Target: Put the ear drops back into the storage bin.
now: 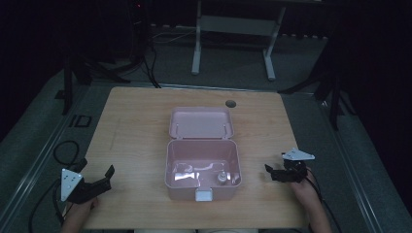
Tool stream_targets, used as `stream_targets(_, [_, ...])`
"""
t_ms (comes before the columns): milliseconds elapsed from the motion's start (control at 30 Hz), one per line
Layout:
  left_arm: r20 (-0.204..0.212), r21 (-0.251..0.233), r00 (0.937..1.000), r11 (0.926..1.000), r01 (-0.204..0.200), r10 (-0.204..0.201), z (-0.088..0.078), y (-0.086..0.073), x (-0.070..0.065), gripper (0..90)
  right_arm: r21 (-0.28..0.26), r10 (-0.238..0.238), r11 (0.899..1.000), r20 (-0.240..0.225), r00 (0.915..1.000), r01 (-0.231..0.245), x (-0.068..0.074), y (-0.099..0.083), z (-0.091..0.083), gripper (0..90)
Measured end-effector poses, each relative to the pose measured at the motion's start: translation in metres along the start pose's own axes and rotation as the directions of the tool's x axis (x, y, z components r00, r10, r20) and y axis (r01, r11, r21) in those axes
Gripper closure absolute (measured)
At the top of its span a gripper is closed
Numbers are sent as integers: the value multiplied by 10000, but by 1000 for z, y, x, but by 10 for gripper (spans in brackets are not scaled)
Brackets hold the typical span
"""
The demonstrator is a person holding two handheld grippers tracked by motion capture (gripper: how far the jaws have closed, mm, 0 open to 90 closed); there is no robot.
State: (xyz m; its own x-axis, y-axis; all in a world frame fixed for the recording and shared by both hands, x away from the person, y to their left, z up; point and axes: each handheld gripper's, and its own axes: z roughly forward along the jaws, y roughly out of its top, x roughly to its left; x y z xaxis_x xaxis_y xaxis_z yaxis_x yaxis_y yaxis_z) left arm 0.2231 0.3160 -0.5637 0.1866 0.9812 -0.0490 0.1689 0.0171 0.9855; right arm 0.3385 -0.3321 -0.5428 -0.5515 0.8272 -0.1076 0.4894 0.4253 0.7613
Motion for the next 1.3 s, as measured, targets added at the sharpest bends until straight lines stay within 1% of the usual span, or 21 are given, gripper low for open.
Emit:
stream_targets(33, [0,0,10000,10000,0,0,0,0,0,4,0,0,10000,0,10000,0,0,0,0,136])
stream_targets(100, [6,-2,10000,10000,15,-15,0,0,0,4,-362,273,9990,655,9975,-249,0,-4,1,135])
stream_targets(167, [-4,-1,10000,10000,23,-23,0,0,0,4,-468,257,9987,1031,9943,-209,2,-6,2,136])
stream_targets(367, [4,-13,10000,10000,4,-4,0,0,0,4,-974,554,9944,1493,9872,-410,3,-8,1,136])
stream_targets(433, [4,-10,10000,10000,20,-20,0,0,0,4,-1264,821,9903,1899,9784,-586,1,-10,1,136])
stream_targets(500, [8,-10,10000,10000,18,-18,0,0,0,4,-1373,1021,9876,1962,9752,-758,1,-10,0,136])
stream_targets(533, [1,-11,10000,10000,19,-19,0,0,0,4,-1508,1201,9844,2019,9720,-904,0,-10,0,136])
stream_targets(567, [0,-10,10000,10000,13,-13,0,0,0,4,-1810,1512,9771,2220,9633,-1116,-1,-11,-1,136])
stream_targets(600, [4,-11,10000,10000,5,-5,0,0,0,4,-1810,1512,9771,2220,9633,-1116,-1,-11,-1,136])
stream_targets(633, [-4,-10,10000,10000,4,-4,0,0,0,4,-2144,1910,9666,2364,9527,-1406,-2,-12,-2,136])
stream_targets(700, [3,-13,10000,10000,4,-4,0,0,0,4,-2476,2283,9552,2685,9358,-1620,-2,-13,-4,136])
stream_targets(733, [4,-12,10000,10000,5,-5,0,0,0,4,-2476,2283,9552,2685,9358,-1620,-2,-13,-4,136])
stream_targets(767, [2,-11,10000,10000,7,-7,0,0,0,4,-2744,2569,9455,2974,9195,-1754,-2,-15,-5,136])
stream_targets(833, [6,-12,10000,10000,10,-10,0,0,0,4,-3021,2876,9341,3218,9021,-1901,-1,-17,-6,133])
stream_targets(933, [19,-15,10000,10000,20,-20,0,0,0,4,-3285,2993,9255,3305,8951,-1882,-1,-17,-8,126])
stream_targets(967, [20,-10,10000,10000,10,-10,0,0,0,4,-3589,3194,9124,3231,8908,-1969,-1,-18,-10,124])
stream_targets(1067, [19,-15,10000,10000,8,-8,0,0,0,4,-3726,3309,9059,3255,8857,-2015,-1,-18,-12,124])
stream_targets(1100, [19,-16,10000,10000,8,-8,0,0,0,4,-3984,3535,8912,3107,8823,-2167,-2,-19,-15,124])
stream_targets(1133, [29,-18,10000,10000,9,-9,0,0,0,4,-4082,3599,8861,3082,8806,-2193,-3,-20,-16,124])
stream_targets(1233, [35,-22,10000,10000,19,-19,0,0,0,4,-4253,3685,8778,3050,8782,-2207,-3,-20,-18,124])
stream_targets(1300, [33,-22,10000,10000,37,-37,0,0,0,4,-4223,3675,8785,2989,8807,-2232,-4,-21,-18,124])
